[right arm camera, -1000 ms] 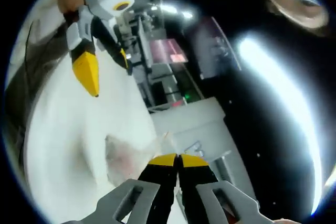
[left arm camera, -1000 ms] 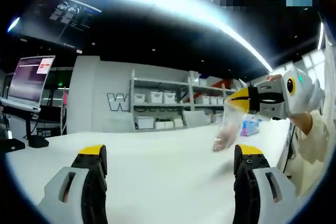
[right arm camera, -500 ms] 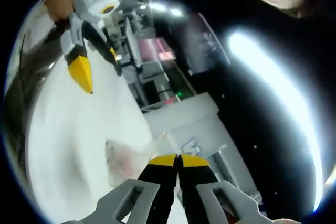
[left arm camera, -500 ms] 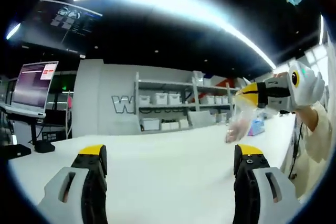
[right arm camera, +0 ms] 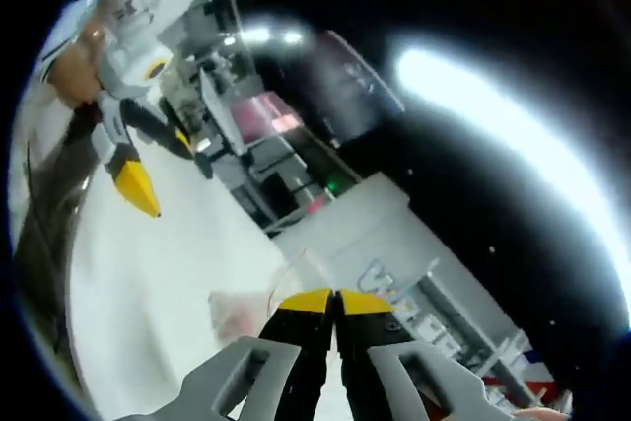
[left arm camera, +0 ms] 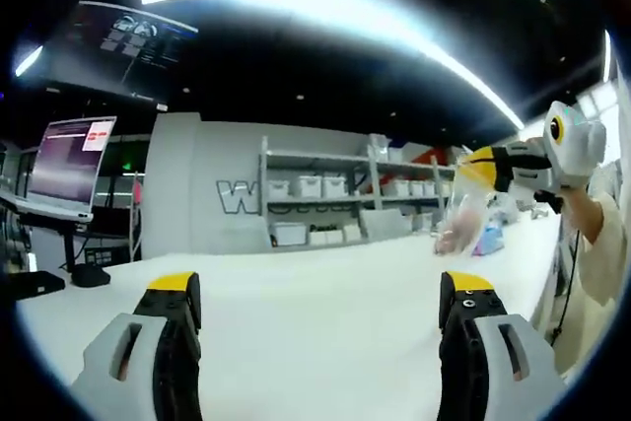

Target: Open the resealable bag by pulling the two sides of the seal apart until the entire bag opening is separated and visibly accessible.

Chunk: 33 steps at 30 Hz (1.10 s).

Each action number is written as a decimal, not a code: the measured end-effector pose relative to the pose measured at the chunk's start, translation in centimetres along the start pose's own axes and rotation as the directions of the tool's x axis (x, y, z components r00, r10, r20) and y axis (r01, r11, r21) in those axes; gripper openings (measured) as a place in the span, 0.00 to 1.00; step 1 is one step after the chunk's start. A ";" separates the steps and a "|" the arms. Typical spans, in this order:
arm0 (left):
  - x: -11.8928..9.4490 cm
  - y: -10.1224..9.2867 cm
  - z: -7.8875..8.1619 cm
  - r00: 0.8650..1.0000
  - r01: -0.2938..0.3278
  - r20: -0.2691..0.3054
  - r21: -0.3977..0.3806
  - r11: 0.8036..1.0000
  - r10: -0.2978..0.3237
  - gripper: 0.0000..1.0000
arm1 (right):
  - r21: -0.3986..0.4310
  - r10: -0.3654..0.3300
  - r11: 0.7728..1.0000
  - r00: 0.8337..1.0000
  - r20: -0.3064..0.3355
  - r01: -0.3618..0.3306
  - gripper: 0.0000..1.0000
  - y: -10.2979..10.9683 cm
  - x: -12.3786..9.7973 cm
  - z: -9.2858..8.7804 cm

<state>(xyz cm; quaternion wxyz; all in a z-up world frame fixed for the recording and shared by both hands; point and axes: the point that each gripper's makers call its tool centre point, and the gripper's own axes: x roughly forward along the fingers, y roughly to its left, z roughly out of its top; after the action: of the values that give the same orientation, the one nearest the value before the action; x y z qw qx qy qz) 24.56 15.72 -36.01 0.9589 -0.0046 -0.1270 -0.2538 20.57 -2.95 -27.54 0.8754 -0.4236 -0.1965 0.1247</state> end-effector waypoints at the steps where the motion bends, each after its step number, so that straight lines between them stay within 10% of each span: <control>1: 0.0 0.0 0.0 1.000 -0.001 0.001 0.000 1.000 0.001 1.00 | 0.028 0.004 1.000 1.000 0.008 -0.004 0.00 -0.1 0.0 0.1; 8: -0.2 0.2 0.1 1.000 -0.009 0.008 -0.001 1.000 0.009 1.00 | 0.264 0.009 0.964 0.998 0.070 -0.027 0.00 -1.2 -0.4 0.7; 17: -0.3 0.4 0.0 1.000 -0.015 0.007 0.000 1.000 0.015 0.99 | 0.522 0.033 0.849 0.994 0.106 -0.084 0.00 -1.8 -0.5 0.2; 33: -0.4 0.5 0.1 1.000 -0.015 0.007 -0.008 1.000 0.015 0.99 | 0.653 0.117 0.743 0.989 0.088 -0.145 0.00 -0.4 1.4 -1.3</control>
<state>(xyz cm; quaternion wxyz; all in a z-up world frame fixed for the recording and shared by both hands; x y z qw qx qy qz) 24.47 16.29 -36.02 0.9602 -0.0103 -0.1294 -0.2472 22.41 -3.56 -27.63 0.9532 -0.0991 -0.1278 0.2556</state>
